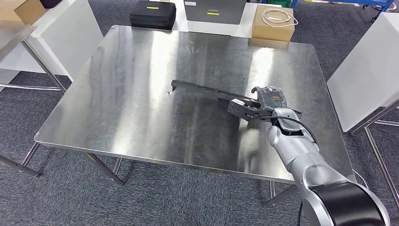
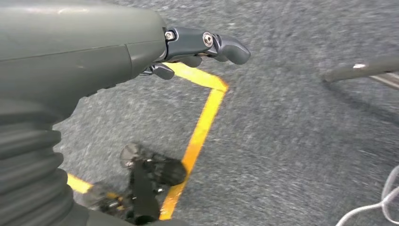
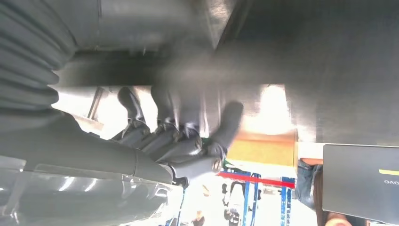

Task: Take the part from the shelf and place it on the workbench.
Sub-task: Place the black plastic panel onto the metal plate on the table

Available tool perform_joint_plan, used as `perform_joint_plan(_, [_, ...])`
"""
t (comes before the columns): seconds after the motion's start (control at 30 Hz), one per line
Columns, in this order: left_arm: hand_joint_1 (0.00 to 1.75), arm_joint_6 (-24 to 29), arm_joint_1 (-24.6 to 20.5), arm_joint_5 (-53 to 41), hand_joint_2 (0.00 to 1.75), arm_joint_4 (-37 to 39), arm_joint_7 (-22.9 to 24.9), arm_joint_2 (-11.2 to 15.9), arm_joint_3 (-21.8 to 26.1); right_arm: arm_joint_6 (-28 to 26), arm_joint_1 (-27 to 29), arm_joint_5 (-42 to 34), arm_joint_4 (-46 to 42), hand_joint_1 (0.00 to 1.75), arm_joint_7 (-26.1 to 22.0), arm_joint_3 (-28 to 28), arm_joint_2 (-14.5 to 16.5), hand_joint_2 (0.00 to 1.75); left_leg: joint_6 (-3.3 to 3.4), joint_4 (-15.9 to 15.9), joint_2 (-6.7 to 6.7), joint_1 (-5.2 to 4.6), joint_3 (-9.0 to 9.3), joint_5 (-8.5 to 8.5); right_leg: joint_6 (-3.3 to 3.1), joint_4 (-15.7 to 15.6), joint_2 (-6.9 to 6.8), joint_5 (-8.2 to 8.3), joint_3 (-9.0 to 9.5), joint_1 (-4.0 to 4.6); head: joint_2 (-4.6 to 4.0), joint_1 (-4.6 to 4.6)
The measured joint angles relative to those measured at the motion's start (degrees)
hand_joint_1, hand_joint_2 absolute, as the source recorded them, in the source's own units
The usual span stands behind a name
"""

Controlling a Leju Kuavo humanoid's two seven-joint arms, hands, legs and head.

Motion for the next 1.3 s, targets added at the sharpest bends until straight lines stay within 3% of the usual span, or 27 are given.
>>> perform_joint_plan(0.07, [0.0,-1.3,0.1,-0.5,0.0,0.1,2.8,-0.1,0.2,0.0,0.0,-0.1,0.1,0.0,0.0,0.0,-0.1,0.0,-0.23,0.1,-0.24,-0.37,0.22,-0.24,-0.45,-7.4,0.04,3.49,3.06,0.43,0.0,-0.01])
perform_joint_plan(0.1, [0.0,-2.1,0.1,-0.7,0.0,0.1,3.9,-0.2,0.2,-0.1,-0.1,-0.2,0.1,0.0,0.0,0.0,-0.2,0.0,-0.2,0.2,-0.31,-0.53,0.22,-0.42,-0.86,-9.3,0.05,4.35,3.9,0.42,0.01,-0.01])
perform_joint_plan(0.17, [0.0,-3.5,0.4,-1.3,0.0,0.1,5.2,-0.2,0.2,-0.1,-0.1,-0.4,0.3,0.0,0.0,0.0,-0.2,0.0,-0.13,0.3,-0.32,-0.61,0.17,-0.59,-1.4,-9.9,0.05,4.75,4.24,0.28,0.0,-0.03])
perform_joint_plan(0.27, [0.0,-4.3,0.8,-2.4,0.0,0.1,6.0,-0.2,0.2,-0.1,0.0,-0.7,0.3,0.0,0.0,0.1,-0.3,0.0,-0.26,0.3,-0.26,-0.49,0.2,-0.58,-1.56,-9.9,0.09,4.84,4.27,0.31,0.0,-0.07])
perform_joint_plan(0.5, [0.0,-3.5,0.9,-3.6,0.0,0.2,6.7,0.0,0.1,-0.1,0.0,-0.8,0.4,0.0,-0.1,0.1,-0.3,0.0,-0.26,0.3,-0.26,-0.52,0.21,-0.74,-1.54,-9.9,0.13,4.82,4.3,0.22,0.01,-0.08])
perform_joint_plan(0.67, [0.0,-3.5,0.9,-3.8,0.0,0.2,6.9,0.2,0.1,-0.1,0.0,-0.7,0.4,0.0,-0.1,0.1,-0.2,0.0,0.32,0.0,-0.13,-0.57,0.43,-0.52,-1.29,-9.9,0.13,4.74,4.3,0.08,0.01,-0.09])
perform_joint_plan(0.73, [0.0,-3.5,0.9,-3.9,0.0,0.2,7.0,0.2,0.1,-0.1,-0.1,-0.6,0.4,0.0,-0.1,0.1,-0.2,0.0,0.67,-0.5,0.1,-0.14,0.72,0.09,-1.44,-7.5,0.07,3.11,3.25,0.27,0.0,-0.01])
perform_joint_plan(0.83, [0.0,-3.6,0.9,-3.9,0.0,0.2,7.2,0.2,0.1,-0.1,0.0,-0.5,0.5,0.0,-0.1,0.1,-0.3,0.0,0.79,-0.7,0.26,0.05,0.62,0.33,-2.04,3.7,0.0,-2.33,-1.35,0.16,0.0,0.09])
perform_joint_plan(0.87, [0.0,-3.6,0.9,-4.0,0.0,0.2,7.2,0.2,0.1,-0.1,0.1,-0.5,0.6,0.0,-0.1,0.1,-0.3,0.0,0.75,-0.7,0.27,0.05,0.52,0.41,-1.9,6.7,-0.01,-3.46,-2.46,0.05,0.0,0.09])
perform_joint_plan(0.9, [0.0,-3.6,1.0,-4.0,0.0,0.2,7.3,0.2,0.1,-0.1,0.2,-0.5,0.7,0.0,-0.1,0.1,-0.4,0.0,0.66,-0.7,0.28,0.07,0.41,0.53,-1.55,7.4,-0.04,-3.64,-2.45,-0.06,0.0,0.13])
perform_joint_plan(0.93, [0.0,-3.6,1.0,-4.1,0.0,0.2,7.3,0.2,0.1,-0.1,0.3,-0.4,0.8,0.0,-0.1,0.1,-0.4,0.0,0.52,-0.7,0.28,0.09,0.32,0.68,-1.05,5.7,-0.08,-2.97,-1.25,-0.17,0.0,0.13])
perform_joint_plan(1.0, [0.0,-3.6,1.1,-4.2,0.0,0.2,7.4,0.2,0.1,-0.1,0.2,-0.4,0.9,0.0,-0.1,0.1,-0.4,0.0,0.11,-0.5,0.27,0.12,0.15,0.99,-0.15,-2.9,-0.19,-0.3,3.75,-0.38,-0.01,0.16])
perform_joint_plan(1.07, [0.0,-3.6,1.1,-4.3,0.0,0.2,7.4,0.2,0.1,-0.1,0.1,-0.4,0.9,0.0,-0.1,0.1,-0.4,0.0,-0.41,-0.3,0.26,-0.08,-0.08,1.24,-0.28,-9.0,-0.24,1.75,7.04,-0.39,0.0,0.1])
perform_joint_plan(1.2, [0.0,-3.5,1.3,-4.3,0.0,0.2,7.4,0.3,0.1,-0.1,0.0,-0.4,0.9,0.0,-0.1,0.1,-0.4,0.0,-1.77,0.1,0.16,0.13,-0.88,1.63,-2.09,-9.9,-0.34,3.46,6.98,-0.41,0.0,0.09])
perform_joint_plan(1.23, [0.0,-3.5,1.4,-4.3,0.0,0.2,7.4,0.3,0.1,-0.1,-0.1,-0.4,0.9,0.0,-0.1,0.1,-0.4,0.0,-2.18,1.4,0.16,0.29,-1.54,0.37,-2.58,-10.0,-0.41,3.94,6.61,-0.61,0.0,-0.03])
perform_joint_plan(1.3, [0.0,-3.4,1.5,-4.3,0.0,0.2,7.4,0.3,0.1,-0.1,-0.1,-0.4,0.9,0.0,-0.1,0.1,-0.3,0.0,-3.1,7.8,0.34,0.77,-3.97,-4.75,-3.18,-10.0,-0.51,4.85,5.63,-0.79,0.0,-0.28])
